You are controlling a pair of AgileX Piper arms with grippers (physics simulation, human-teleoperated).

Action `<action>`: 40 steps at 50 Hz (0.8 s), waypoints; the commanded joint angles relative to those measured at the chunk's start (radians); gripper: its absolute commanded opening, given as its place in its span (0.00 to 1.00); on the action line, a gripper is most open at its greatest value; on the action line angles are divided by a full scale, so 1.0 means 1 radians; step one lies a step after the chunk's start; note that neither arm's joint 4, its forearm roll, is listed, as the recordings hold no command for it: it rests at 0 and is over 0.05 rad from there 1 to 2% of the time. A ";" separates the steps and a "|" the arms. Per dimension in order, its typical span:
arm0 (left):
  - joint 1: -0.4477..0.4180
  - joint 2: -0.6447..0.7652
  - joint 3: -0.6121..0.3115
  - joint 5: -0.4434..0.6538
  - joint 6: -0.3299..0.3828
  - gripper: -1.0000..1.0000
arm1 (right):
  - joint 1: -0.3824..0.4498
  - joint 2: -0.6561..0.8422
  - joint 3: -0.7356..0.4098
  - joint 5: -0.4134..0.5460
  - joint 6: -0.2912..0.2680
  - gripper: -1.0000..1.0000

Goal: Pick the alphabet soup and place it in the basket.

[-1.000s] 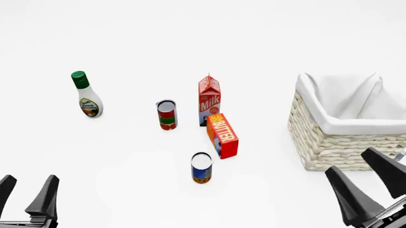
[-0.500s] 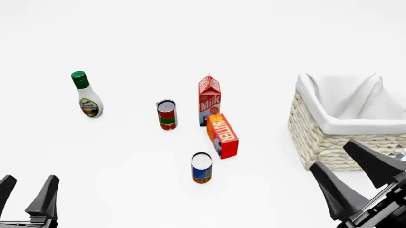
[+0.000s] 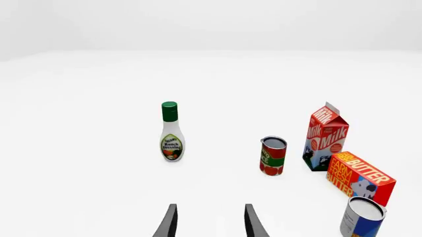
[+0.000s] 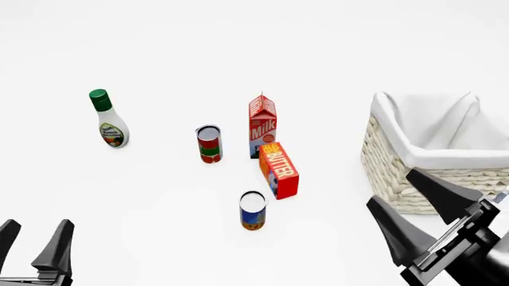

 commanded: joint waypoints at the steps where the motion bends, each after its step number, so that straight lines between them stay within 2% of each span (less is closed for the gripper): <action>1: 0.000 0.000 0.000 0.000 0.000 1.00 | 0.028 0.089 -0.002 -0.078 -0.001 1.00; 40: 0.000 0.000 0.000 0.000 0.000 1.00 | 0.107 0.426 -0.017 -0.345 -0.002 1.00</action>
